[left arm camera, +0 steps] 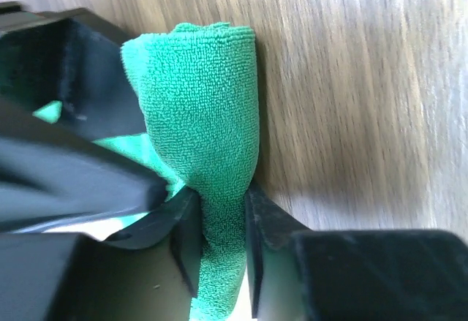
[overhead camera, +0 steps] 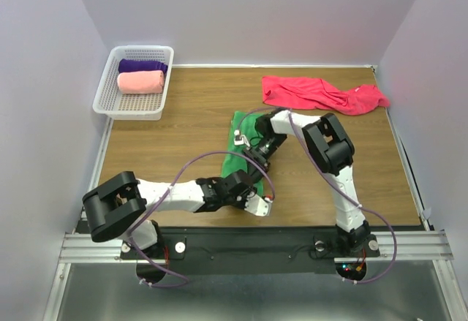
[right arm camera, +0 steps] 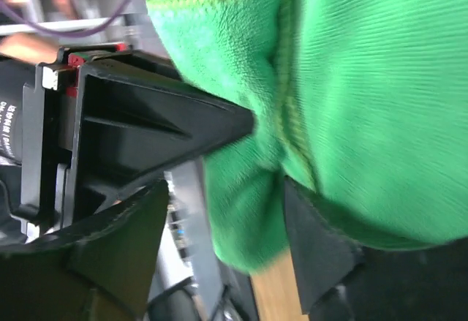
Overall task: Roll the towels
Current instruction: Roll the towel
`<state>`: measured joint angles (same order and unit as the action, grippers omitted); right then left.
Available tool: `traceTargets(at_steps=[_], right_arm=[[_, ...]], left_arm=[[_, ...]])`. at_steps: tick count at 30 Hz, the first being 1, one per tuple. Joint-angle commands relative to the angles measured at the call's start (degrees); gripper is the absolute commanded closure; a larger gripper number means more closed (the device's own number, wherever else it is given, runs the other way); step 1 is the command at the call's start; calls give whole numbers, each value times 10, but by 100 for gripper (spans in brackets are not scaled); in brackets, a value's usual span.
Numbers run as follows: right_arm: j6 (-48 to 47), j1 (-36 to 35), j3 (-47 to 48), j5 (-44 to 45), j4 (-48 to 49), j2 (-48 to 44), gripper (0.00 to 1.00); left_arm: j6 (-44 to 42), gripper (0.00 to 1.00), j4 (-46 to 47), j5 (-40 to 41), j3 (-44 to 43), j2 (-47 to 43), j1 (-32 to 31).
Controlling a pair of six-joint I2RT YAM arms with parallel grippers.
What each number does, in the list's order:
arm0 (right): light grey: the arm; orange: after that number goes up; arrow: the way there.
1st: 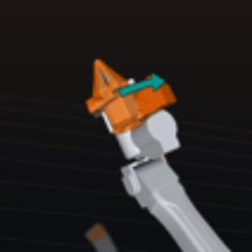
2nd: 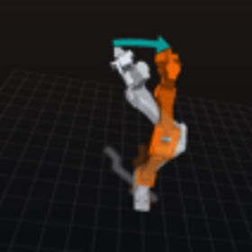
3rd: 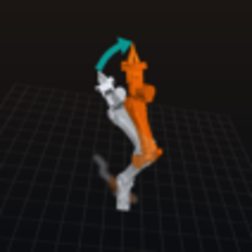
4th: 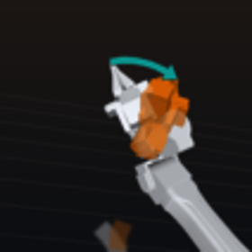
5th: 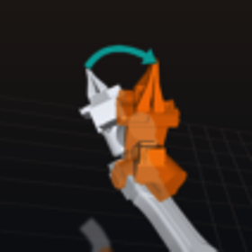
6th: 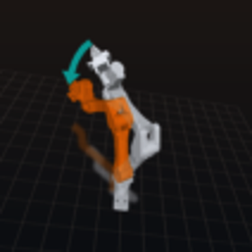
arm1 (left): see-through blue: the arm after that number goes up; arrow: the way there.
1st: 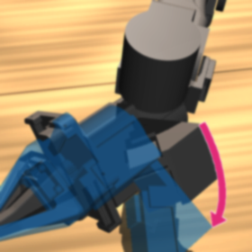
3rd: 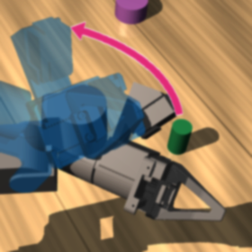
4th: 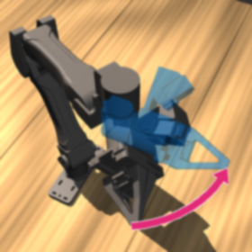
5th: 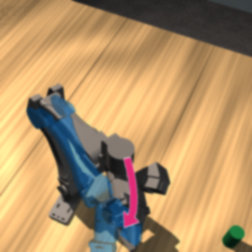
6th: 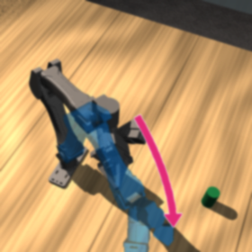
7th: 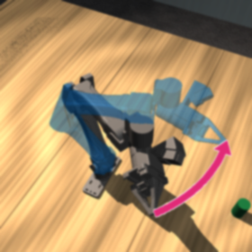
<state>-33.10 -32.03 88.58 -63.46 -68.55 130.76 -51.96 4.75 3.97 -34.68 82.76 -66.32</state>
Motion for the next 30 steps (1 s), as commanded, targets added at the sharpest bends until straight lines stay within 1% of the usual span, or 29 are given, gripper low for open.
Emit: traceTargets(at_steps=[1, 2, 3, 6, 8, 9, 10, 11, 12, 13, 14, 15, 16, 17, 18, 19, 20, 22, 23, 24, 25, 26, 28, 30], right_arm=[[8, 44, 85, 77, 24, -40, 28], [15, 52, 108, 85, 21, -49, 25], [29, 70, 160, 104, 21, -53, 23], [43, 108, 233, 134, 25, -68, 19], [63, 135, 240, 125, 53, -95, 15], [78, 163, 237, 117, 61, -108, 13], [84, 177, 231, 108, 71, -121, 12], [89, 189, 224, 102, 92, -136, 11], [102, 211, 211, 105, 105, -175, 10], [103, 221, 188, 109, 113, -194, 6], [95, 231, 174, 133, 125, -235, 4], [91, 233, 159, 147, 132, -235, 4], [83, 235, 146, 157, 134, -278, 3], [75, 234, 110, 169, 136, -299, 3], [74, 234, 88, 186, 153, -321, 2], [70, 235, 64, 192, 160, -369, 2], [67, 234, 24, 202, 172, -390, 2], [62, 234, -17, 211, 184, -433, 2], [53, 234, -46, 221, 186, -469, 2], [47, 233, -59, 225, 186, -485, 2], [41, 232, -70, 230, 185, -500, 3], [32, 229, -84, 237, 185, -535, 3], [6, 215, -124, 264, 185, -570, 3], [-25, 171, -150, 306, 181, -622, 3]], left_arm=[[31, 69, -123, -119, -29, 15, 11], [34, 69, -154, -132, -38, 29, 14], [34, 71, -171, -161, -48, 38, 17], [39, 70, -229, -210, -109, 75, 38], [47, 70, -271, -243, -139, 104, 65], [51, 70, -285, -280, -169, 114, 77], [56, 69, -308, -298, -181, 132, 103], [56, 68, -318, -313, -193, 140, 116], [56, 68, -328, -335, -204, 149, 127], [55, 67, -351, -345, -226, 159, 139], [43, 67, -377, -364, -248, 179, 161], [37, 67, -377, -372, -248, 189, 174], [29, 66, -390, -383, -269, 199, 185], [18, 66, -415, -397, -280, 217, 196], [4, 64, -422, -423, -288, 224, 222], [-7, 64, -435, -434, -303, 233, 231], [-11, 63, -439, -442, -310, 249, 240], [-31, 63, -455, -463, -340, 271, 259], [-40, 63, -481, -476, -354, 299, 269], [-49, 63, -496, -482, -367, 315, 269], [-66, 62, -513, -487, -398, 331, 277], [-75, 61, -546, -491, -414, 366, 282], [-87, 59, -579, -503, -458, 414, 297], [-91, 59, -596, -514, -485, 444, 310]])
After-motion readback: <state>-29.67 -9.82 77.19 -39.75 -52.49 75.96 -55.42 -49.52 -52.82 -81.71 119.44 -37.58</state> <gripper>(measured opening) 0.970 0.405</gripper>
